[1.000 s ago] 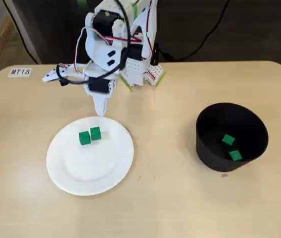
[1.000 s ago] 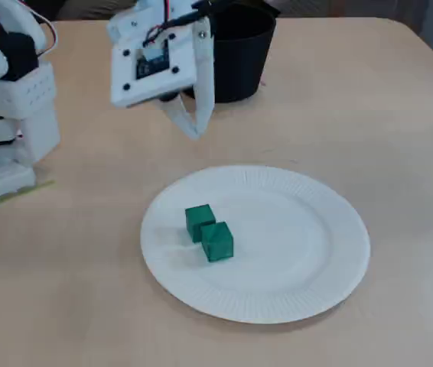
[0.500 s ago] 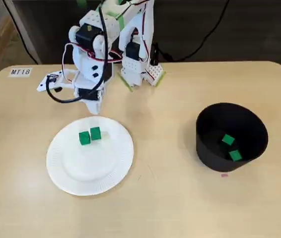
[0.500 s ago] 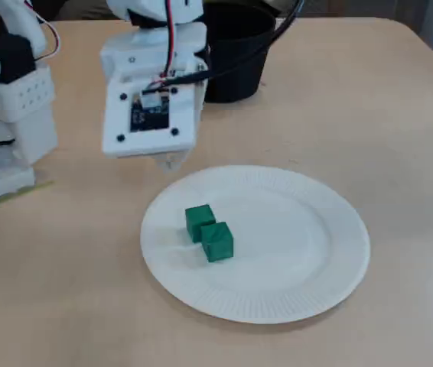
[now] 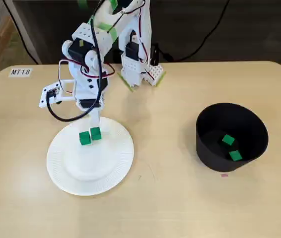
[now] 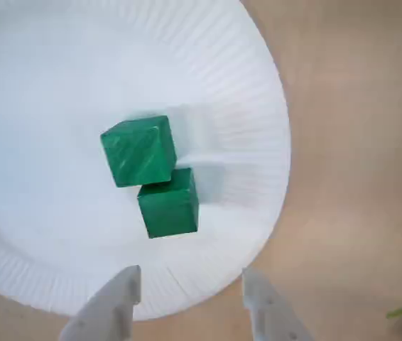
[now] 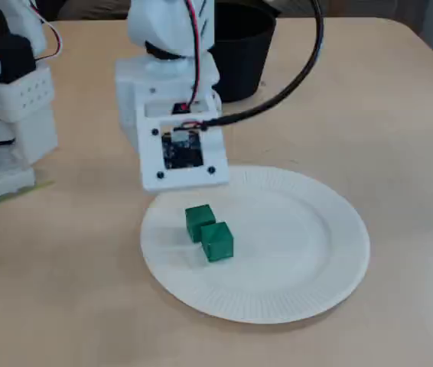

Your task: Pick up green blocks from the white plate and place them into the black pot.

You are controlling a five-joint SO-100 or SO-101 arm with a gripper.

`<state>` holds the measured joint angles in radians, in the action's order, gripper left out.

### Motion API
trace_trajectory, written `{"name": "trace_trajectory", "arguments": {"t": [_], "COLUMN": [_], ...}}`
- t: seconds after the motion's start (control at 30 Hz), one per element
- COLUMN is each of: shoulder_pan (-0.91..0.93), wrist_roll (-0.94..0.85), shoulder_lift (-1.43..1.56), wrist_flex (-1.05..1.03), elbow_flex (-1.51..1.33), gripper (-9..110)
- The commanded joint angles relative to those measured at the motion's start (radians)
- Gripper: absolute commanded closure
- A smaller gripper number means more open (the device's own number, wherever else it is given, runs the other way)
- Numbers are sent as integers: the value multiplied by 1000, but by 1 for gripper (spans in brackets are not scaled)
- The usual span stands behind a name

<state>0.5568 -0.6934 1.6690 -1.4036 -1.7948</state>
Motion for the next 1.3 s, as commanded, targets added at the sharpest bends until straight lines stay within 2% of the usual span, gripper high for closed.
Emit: {"name": "trace_trajectory", "arguments": {"t": [0.0, 0.3, 0.57, 0.73, 0.9, 1.13, 1.27], "shoulder_pan": [15, 48, 31, 17, -18, -51, -81], "wrist_roll": [-6, -12, -8, 11, 84, 144, 344], "shoulder_lift": [-15, -98, -146, -186, -233, -202, 20], "wrist_flex": [21, 57, 123, 190, 285, 367, 431], "elbow_flex": [44, 57, 61, 61, 61, 61, 60], "gripper": [76, 72, 76, 83, 104, 104, 104]}}
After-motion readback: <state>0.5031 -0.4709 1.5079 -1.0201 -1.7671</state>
